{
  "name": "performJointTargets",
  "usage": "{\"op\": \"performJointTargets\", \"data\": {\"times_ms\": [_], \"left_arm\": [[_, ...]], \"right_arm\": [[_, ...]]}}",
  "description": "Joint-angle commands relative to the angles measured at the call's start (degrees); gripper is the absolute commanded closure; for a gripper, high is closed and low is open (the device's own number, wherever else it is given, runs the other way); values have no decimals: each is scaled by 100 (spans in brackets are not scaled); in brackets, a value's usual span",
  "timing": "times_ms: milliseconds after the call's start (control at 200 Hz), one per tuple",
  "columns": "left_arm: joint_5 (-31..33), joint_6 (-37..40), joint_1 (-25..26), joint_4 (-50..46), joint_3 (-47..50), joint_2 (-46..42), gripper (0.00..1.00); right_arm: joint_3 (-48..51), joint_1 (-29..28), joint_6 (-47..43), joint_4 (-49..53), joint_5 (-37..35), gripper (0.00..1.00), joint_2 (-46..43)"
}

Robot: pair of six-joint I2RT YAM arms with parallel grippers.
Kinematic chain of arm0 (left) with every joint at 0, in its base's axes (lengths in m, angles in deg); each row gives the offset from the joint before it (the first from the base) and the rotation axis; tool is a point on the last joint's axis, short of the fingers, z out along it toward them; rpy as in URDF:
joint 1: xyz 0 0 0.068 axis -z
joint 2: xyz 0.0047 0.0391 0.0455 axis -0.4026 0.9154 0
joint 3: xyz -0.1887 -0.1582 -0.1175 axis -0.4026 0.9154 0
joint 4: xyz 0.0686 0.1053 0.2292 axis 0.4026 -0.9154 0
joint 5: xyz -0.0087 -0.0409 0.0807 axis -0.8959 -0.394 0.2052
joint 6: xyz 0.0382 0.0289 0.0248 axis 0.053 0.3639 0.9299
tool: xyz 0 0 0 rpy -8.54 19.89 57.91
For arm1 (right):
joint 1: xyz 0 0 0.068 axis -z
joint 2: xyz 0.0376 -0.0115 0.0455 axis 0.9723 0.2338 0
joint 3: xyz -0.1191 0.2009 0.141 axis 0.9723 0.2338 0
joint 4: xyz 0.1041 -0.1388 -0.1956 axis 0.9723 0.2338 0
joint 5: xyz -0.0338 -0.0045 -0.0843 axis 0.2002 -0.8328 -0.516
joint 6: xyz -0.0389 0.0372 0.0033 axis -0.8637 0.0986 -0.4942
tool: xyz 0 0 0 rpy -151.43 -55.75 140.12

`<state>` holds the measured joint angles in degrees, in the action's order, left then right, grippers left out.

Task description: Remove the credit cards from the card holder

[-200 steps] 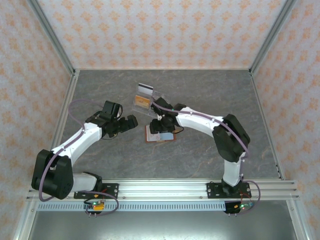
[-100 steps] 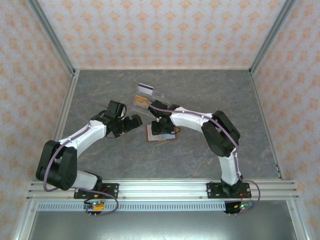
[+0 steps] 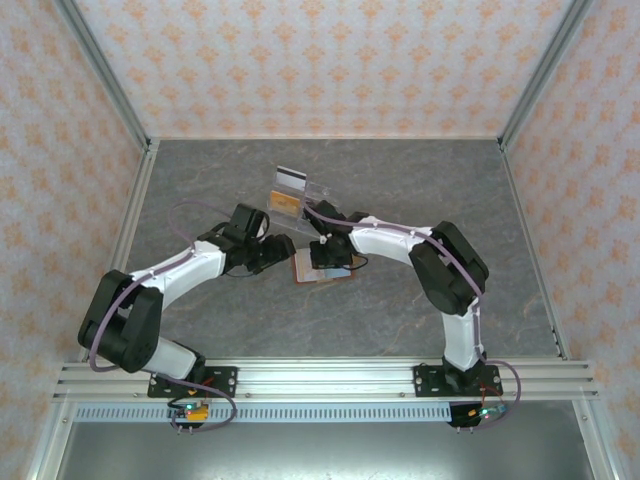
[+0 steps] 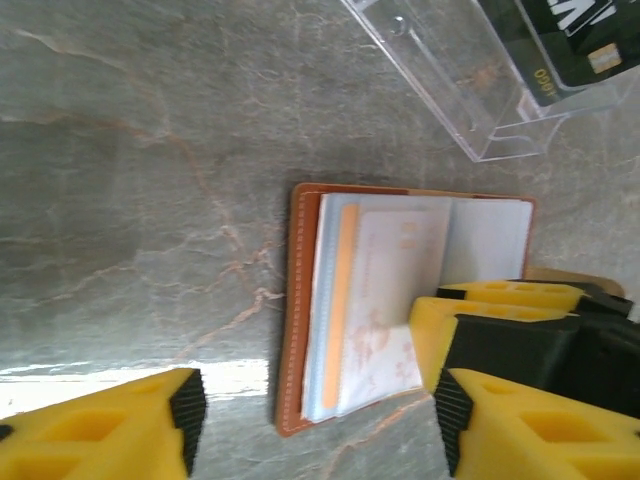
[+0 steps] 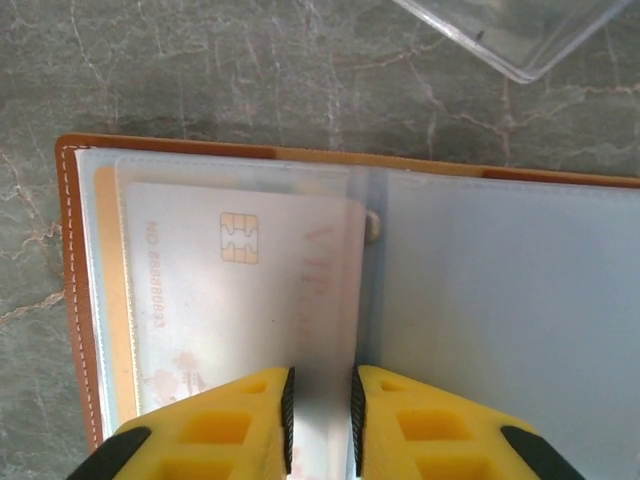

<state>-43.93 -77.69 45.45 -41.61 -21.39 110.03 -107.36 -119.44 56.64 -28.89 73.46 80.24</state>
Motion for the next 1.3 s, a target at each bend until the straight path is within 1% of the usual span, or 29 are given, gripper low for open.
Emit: {"op": "performJointTargets", "data": {"times_ms": [0,135,240,375,651,826,936,1181,1296], "left_arm": [[-264,-199,85,395,-41,141,44],[-431,-324,227,606,-156,378,55],[-495,-388,354,657,-329,647,63],[-514,-400,480,587,-574,972,68],[-62,-354,568,105,-751,1269,68],[-43,-356,574,53,-786,1352,65],[-70,-358,570,61,-812,1416,65],[-363,-404,566,278,-813,1618,64],[-359,-382,570,260,-814,1626,62]], "right_arm": [[362,115,148,-40,211,80,17],[498,196,187,-143,294,85,-11],[573,240,225,-196,324,86,-12],[658,278,198,-261,300,87,-34],[695,306,203,-287,296,87,4],[693,315,175,-285,315,86,4],[691,314,145,-278,317,86,-3],[699,316,151,-335,454,86,36],[719,321,168,-406,597,86,56]]}}
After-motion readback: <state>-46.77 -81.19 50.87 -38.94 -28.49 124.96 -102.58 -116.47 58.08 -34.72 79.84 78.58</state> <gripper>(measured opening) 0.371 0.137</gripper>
